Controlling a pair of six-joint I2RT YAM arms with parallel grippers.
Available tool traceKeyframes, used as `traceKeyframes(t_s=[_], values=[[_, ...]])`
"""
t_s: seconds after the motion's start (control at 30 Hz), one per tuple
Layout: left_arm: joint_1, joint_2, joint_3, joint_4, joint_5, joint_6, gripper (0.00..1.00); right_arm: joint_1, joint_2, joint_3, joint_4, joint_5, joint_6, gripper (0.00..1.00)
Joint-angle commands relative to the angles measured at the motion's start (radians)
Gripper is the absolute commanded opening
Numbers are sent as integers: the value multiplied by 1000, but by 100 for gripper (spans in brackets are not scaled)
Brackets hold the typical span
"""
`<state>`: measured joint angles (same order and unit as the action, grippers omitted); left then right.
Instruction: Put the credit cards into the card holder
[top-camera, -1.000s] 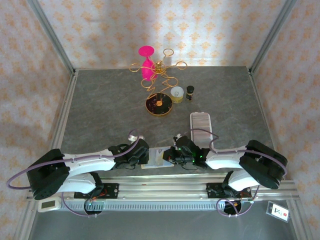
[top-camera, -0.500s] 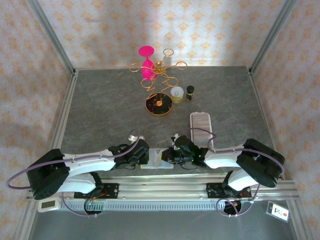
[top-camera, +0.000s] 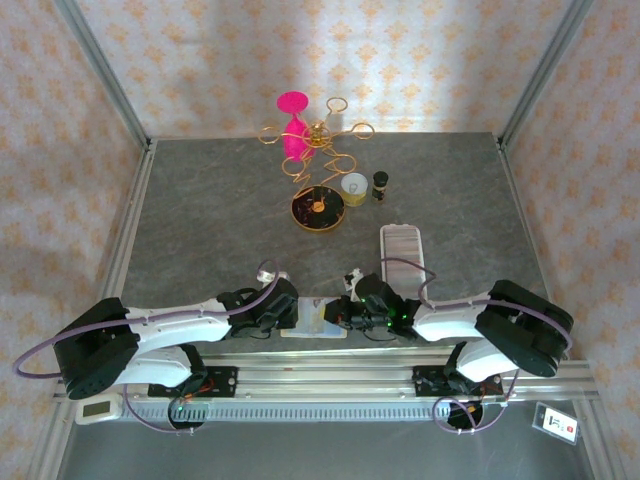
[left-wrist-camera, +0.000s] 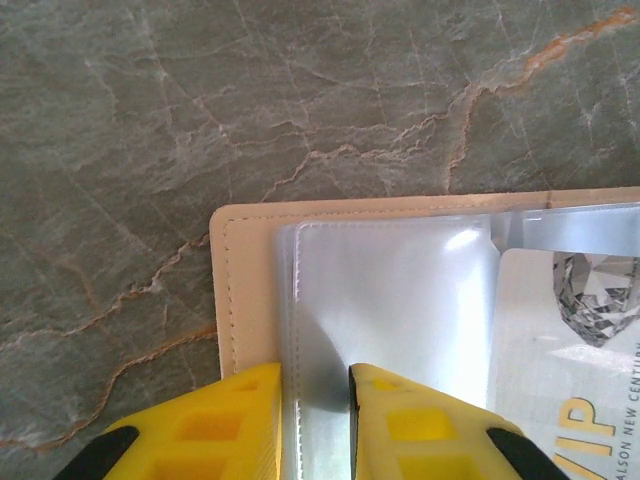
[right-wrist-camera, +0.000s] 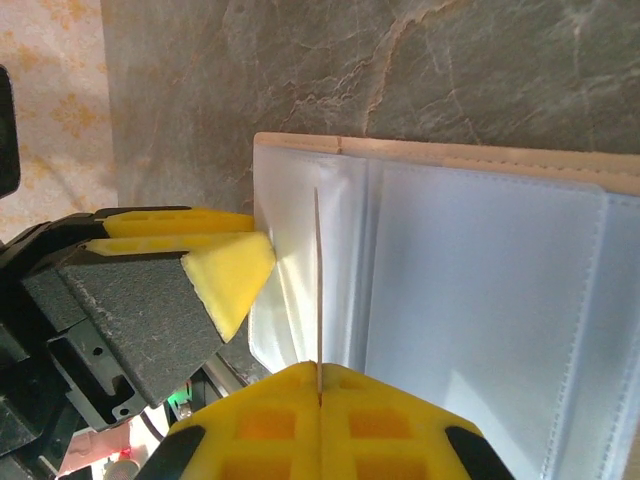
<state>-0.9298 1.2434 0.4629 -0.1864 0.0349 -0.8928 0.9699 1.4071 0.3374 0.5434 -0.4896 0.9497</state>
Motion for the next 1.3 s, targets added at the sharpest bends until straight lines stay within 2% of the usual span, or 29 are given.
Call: traceKeyframes(t_s=[0.0,0.07,0.53,0.77,0.93,1.1,1.27], values=[[-12,14,-21,-37,-18,-16,21,6,15,-11,73,-1,21,0],[-12,13,-21,-40,-21,-15,21,6,31,-14,118,-9,35,0],[-14,5,-35,-23,-17,-26,21,7,92,5,123,10,73,0],[-17,-25,-53,-3,-8,-43,22,6,131,44,121,3,67,6],[-17,-55,-93,69,30,-75,24,8,143,70,104,3,56,11],[-17,-62,-110,116,69,-86,24,10,160,103,52,12,37,13],[-17,-76,-116,110,59,-88,25,10,143,134,-55,52,-2,19]])
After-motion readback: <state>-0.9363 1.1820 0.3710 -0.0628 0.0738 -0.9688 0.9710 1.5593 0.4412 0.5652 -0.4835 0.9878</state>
